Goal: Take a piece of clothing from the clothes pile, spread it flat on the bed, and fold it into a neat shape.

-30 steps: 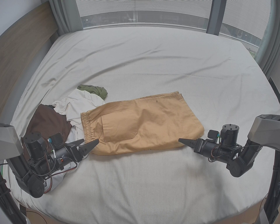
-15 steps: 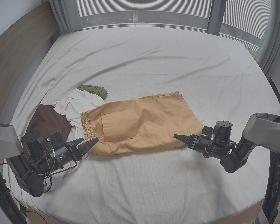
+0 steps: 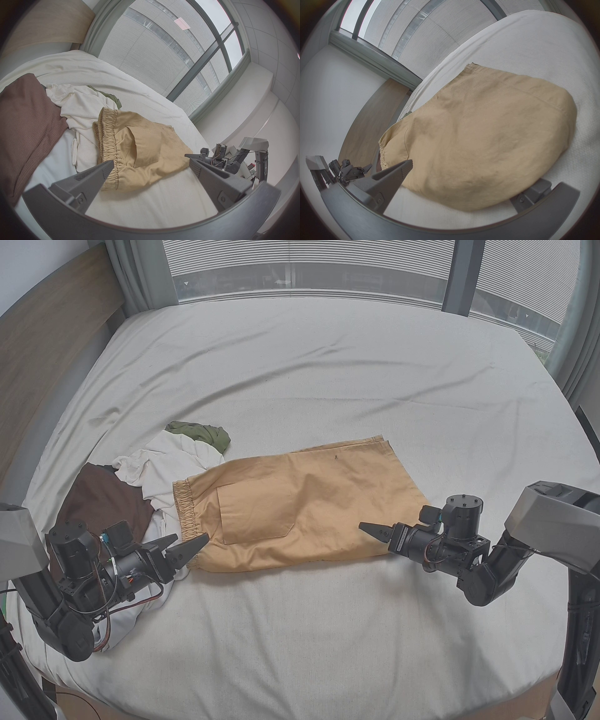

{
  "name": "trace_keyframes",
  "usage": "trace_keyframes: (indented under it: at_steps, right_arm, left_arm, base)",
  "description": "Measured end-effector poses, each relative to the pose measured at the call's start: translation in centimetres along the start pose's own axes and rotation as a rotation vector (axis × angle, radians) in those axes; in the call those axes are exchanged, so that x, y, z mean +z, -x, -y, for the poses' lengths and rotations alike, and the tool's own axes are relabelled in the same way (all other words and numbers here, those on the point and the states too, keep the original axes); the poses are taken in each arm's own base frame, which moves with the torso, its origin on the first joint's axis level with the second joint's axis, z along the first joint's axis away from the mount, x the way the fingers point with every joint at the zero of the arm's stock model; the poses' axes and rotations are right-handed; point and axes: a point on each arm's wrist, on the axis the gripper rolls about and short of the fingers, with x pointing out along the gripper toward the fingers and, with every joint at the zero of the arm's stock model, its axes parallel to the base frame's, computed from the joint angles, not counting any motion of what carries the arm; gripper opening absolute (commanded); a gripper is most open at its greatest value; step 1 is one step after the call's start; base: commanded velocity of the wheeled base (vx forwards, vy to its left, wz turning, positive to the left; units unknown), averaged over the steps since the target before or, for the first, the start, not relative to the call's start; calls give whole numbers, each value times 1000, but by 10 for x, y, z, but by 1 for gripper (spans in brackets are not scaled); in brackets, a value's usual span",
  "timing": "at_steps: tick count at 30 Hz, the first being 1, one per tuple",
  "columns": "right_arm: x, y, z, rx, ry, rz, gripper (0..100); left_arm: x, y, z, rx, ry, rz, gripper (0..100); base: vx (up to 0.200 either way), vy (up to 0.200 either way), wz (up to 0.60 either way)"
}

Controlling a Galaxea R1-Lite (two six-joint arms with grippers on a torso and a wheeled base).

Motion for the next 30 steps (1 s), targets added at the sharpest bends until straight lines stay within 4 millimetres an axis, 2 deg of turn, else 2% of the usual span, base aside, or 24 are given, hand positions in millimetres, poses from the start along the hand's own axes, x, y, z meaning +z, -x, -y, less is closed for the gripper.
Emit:
trace_keyframes:
  at_steps: [11,20,21,30]
  right_arm:
    - [5,-21,-4,-38,36,29,100]
    - [9,-31,-5,-70,43,75,100]
    - [9,-31,-5,-72,43,78,0]
    - [3,-32,0,-116,62,71,0]
  left_arm:
    - [0,0,0,1,7,1,100]
    - [2,1,1,-3,20,9,100]
    - [2,1,1,-4,19,9,100]
    - [3,1,2,-5,19,10,100]
  base:
    - [0,0,0]
    - [0,0,0]
    - [0,0,0]
    - [0,0,0]
